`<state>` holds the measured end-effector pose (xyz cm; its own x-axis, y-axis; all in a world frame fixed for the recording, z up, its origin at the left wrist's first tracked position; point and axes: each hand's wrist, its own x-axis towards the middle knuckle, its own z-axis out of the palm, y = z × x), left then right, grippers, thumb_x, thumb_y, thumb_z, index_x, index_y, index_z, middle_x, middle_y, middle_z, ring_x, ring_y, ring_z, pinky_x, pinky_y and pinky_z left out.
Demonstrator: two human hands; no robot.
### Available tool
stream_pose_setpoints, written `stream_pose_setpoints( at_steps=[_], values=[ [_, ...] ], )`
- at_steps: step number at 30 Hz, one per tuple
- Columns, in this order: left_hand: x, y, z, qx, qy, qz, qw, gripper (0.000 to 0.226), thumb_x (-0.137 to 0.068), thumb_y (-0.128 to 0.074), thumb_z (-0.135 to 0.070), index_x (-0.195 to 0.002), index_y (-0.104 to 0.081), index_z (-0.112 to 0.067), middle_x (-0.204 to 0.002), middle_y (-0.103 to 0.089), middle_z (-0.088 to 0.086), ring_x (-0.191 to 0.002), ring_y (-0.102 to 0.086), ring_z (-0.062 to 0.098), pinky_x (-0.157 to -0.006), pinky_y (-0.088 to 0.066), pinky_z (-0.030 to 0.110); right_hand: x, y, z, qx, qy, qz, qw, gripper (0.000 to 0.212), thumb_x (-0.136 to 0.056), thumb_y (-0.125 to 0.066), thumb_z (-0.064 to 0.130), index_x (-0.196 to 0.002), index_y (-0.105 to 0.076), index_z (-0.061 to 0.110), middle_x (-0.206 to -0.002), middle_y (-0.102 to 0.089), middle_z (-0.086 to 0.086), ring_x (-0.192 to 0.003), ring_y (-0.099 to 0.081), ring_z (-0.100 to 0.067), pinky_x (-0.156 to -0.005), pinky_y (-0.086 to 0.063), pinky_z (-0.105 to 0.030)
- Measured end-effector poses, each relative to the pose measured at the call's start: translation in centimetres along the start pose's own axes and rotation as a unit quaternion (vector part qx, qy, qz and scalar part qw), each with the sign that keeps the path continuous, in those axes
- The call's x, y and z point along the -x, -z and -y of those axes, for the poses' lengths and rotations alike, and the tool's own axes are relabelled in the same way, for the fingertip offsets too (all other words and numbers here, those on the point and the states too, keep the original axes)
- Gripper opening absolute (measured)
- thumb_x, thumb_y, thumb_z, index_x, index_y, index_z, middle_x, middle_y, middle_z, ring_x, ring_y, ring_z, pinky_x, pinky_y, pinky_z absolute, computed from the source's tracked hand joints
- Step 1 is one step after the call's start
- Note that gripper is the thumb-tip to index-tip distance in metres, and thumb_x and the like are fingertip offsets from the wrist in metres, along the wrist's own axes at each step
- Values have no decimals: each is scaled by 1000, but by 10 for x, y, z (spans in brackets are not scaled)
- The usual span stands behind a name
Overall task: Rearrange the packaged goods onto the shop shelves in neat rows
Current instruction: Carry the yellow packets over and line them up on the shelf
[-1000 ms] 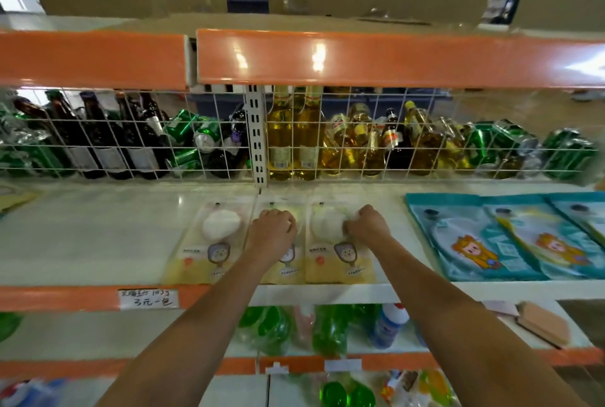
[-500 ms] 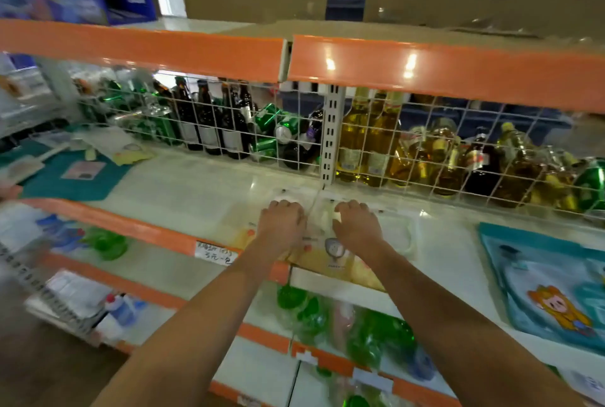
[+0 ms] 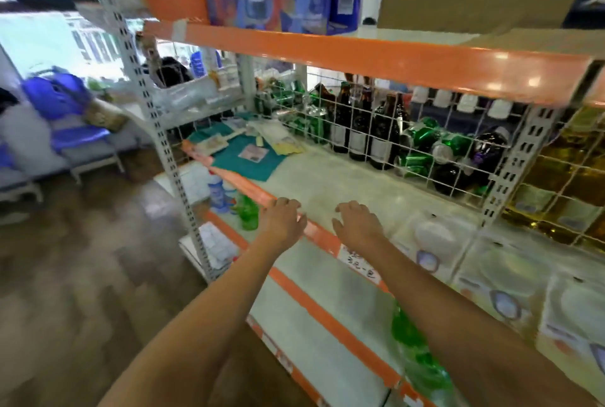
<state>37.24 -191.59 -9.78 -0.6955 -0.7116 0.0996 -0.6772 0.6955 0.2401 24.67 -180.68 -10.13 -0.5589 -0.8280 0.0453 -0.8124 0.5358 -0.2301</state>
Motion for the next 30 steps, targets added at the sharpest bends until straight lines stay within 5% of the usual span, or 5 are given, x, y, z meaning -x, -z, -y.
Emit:
stream_pose_setpoints(
  at_steps=[16,30],
  values=[
    [-74,13,207,-28,91,10,995,40,-92,-43,-35,-128,-53,-19,-131,-55,11,-123,-47,30,-102,-37,37,-152,-60,156,22,38,30,999,40,-97,-39,32,-132,-45,13,-132,-46,-11,-123,-44,-28,-98,-39,-38],
    [-253,12,196,16,37,10,999,39,-98,-38,-33,-130,-50,-14,-131,-50,10,-123,-43,29,-101,-37,41,-315,-57,126,39,-24,-3,999,39,-99,-36,33,-130,-46,12,-131,-50,-9,-120,-47,-26,-94,-43,-38]
  ],
)
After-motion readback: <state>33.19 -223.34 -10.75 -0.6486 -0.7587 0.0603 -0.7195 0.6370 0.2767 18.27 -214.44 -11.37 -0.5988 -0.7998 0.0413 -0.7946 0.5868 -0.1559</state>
